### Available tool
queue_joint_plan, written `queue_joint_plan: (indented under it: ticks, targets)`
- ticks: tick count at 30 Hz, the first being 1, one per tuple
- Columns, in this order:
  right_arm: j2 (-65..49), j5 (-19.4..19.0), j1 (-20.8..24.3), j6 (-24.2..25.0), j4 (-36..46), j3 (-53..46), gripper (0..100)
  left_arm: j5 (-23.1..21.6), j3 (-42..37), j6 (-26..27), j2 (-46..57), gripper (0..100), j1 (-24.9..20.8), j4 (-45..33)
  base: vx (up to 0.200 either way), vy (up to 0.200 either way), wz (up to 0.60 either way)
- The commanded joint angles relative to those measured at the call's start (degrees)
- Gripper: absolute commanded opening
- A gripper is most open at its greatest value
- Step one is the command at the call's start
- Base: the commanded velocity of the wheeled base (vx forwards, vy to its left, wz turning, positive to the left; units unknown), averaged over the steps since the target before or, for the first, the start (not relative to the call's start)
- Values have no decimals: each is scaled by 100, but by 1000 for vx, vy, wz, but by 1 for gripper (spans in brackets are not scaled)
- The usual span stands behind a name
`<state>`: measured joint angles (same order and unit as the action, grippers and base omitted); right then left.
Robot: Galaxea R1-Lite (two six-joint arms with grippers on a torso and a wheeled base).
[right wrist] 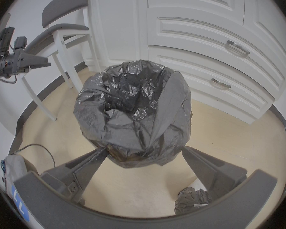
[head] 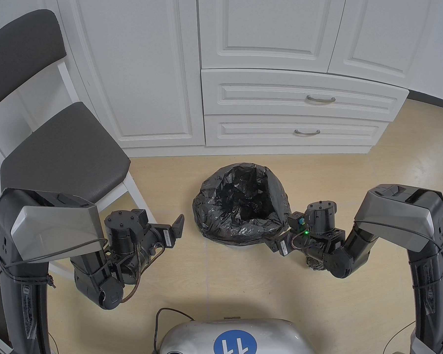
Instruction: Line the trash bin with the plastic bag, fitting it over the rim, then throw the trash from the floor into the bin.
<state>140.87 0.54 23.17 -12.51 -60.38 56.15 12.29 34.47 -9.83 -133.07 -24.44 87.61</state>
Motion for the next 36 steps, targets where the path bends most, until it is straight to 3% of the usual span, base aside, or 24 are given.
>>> queue_joint_plan:
  ticks: [1,5,6,17,36]
  targets:
    - [63,8,3,47,-35,45,100,2,-2,-2,1,100,1,1,0,0,0]
    - [116,8,-6,55,-35,89,100,2,-2,-2,9,100,1,1,0,0,0]
    - [133,8,-6,64,-44,107,0,2,-2,7,9,100,1,1,0,0,0]
    - [1,17,-6,143,-35,54,0,2,-11,-2,1,100,1,1,0,0,0]
    - [-1440,-54,3,-85,642,-1010,0,2,-11,-2,9,100,1,1,0,0,0]
